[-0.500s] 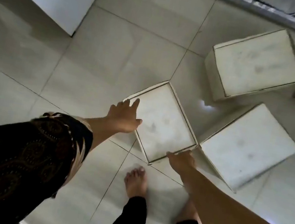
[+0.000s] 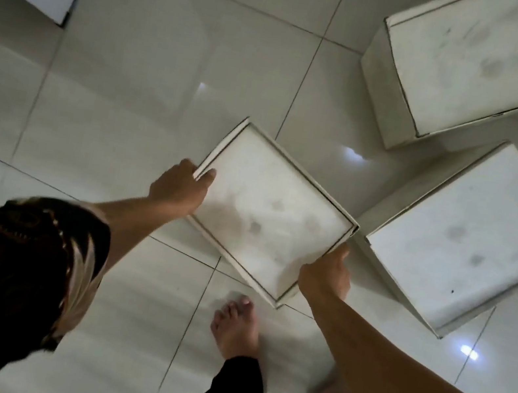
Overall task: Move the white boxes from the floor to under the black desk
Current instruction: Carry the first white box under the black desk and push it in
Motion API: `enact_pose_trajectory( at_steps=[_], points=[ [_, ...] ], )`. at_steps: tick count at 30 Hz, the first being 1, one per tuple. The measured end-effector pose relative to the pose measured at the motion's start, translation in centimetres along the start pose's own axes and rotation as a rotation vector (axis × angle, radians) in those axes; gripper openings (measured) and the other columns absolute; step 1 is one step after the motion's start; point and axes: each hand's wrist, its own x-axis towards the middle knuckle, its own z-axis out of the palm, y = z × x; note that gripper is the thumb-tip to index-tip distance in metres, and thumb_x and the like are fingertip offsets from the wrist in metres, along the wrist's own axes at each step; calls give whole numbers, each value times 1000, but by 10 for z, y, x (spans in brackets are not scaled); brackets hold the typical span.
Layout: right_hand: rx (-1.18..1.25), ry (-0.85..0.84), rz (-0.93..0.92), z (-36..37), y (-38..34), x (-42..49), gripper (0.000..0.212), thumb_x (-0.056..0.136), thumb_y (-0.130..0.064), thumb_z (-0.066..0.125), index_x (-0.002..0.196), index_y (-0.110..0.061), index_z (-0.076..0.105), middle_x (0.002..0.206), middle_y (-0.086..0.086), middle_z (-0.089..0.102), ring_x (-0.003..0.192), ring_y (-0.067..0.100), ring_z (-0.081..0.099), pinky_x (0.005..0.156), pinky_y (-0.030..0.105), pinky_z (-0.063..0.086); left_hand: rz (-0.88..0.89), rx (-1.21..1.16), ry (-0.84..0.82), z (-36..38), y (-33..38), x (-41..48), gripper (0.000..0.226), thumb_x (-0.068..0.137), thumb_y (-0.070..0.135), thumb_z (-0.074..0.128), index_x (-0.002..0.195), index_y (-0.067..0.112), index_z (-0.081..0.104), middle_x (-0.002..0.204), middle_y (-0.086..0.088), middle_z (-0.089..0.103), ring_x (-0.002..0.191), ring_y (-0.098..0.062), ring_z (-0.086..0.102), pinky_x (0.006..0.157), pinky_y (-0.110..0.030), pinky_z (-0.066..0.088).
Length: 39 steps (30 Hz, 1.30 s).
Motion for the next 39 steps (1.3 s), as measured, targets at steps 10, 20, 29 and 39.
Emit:
enact_pose_trajectory(
  at_steps=[10, 20, 29, 39],
  points=[
    [99, -164, -63, -5, -7, 39, 51, 83, -7, 49, 132, -22, 50, 108, 11, 65, 98, 39, 66, 81, 51, 60, -8, 19, -29, 22, -48, 2, 35, 100, 37, 48, 119, 12, 63, 120, -16, 67, 116, -38, 59, 94, -39, 45],
    [332, -363, -127, -54, 10, 0, 63, 76, -1, 43, 128, -33, 58, 99, 0, 72, 89, 26, 70, 69, 53, 63, -6, -91, 24, -31, -57, -64, 21, 98, 19, 51, 99, 6, 67, 103, -18, 70, 102, -40, 63, 87, -42, 51],
    [1063, -476, 112, -159, 57, -90, 75, 81, -87, 33, 117, -33, 72, 97, -9, 77, 87, 12, 70, 79, 36, 53, 141, -206, -82, -143, -23, -188, 24, 100, 19, 58, 88, 2, 69, 92, -17, 73, 84, -31, 65, 72, -37, 47],
    [1418, -522, 137, -305, 151, -161, 42, 95, -50, 52, 90, -18, 80, 77, 9, 75, 63, 29, 72, 59, 44, 58, 381, -49, -162, -207, 125, -348, 31, 98, 19, 61, 71, 3, 64, 65, -4, 62, 63, -23, 57, 62, -33, 45]
  ],
)
